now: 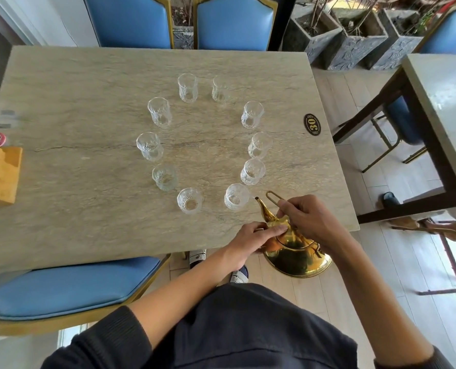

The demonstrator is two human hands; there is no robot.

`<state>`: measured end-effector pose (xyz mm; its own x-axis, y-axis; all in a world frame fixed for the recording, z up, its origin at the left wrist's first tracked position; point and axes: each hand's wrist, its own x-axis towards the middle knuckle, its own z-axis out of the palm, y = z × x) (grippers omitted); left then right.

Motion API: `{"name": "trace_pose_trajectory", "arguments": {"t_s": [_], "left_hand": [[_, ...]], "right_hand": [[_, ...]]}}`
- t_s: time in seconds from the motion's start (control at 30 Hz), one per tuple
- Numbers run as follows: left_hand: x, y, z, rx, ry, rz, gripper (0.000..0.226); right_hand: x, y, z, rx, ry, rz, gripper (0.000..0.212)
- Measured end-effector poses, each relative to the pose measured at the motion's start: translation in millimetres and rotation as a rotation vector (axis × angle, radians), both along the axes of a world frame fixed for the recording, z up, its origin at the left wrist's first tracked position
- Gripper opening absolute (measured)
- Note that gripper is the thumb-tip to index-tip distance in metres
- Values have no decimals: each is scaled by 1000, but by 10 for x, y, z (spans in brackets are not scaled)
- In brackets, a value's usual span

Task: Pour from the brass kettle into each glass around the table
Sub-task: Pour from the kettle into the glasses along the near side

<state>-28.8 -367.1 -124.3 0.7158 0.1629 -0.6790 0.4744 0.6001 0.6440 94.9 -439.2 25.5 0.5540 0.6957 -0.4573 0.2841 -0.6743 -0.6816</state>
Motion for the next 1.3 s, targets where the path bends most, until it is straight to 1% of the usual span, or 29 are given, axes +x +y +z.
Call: {"name": "trace_pose_trajectory", "arguments": {"t_s": [0.1, 0.6, 0.8, 0.93, 1.07, 1.13, 1.23, 1.3], "left_hand": [[12, -7, 27, 7, 6, 0, 55], [31, -16, 78, 8, 28, -1, 61], [24, -6, 61, 7, 35, -8, 55], [20, 2, 58, 5, 30, -16, 57], [-3, 12, 41, 9, 31, -22, 55], [-8, 20, 28, 15, 29, -24, 60], [-7, 20, 35, 26, 19, -28, 77], [-11, 19, 27, 32, 13, -31, 82]], "right_hand": [[1, -17, 4, 6, 5, 0, 40], [-1, -12, 64, -12, -1, 3, 38], [-12, -8, 76, -16, -6, 9, 39], [-24, -8, 81, -12, -10, 11, 39], [-41, -4, 84, -4, -2, 9, 39], [-42, -8, 78, -5, 1, 3, 39], [-51, -11, 73, -7, 2, 0, 39], [-58, -9, 76, -9, -2, -2, 40]]}}
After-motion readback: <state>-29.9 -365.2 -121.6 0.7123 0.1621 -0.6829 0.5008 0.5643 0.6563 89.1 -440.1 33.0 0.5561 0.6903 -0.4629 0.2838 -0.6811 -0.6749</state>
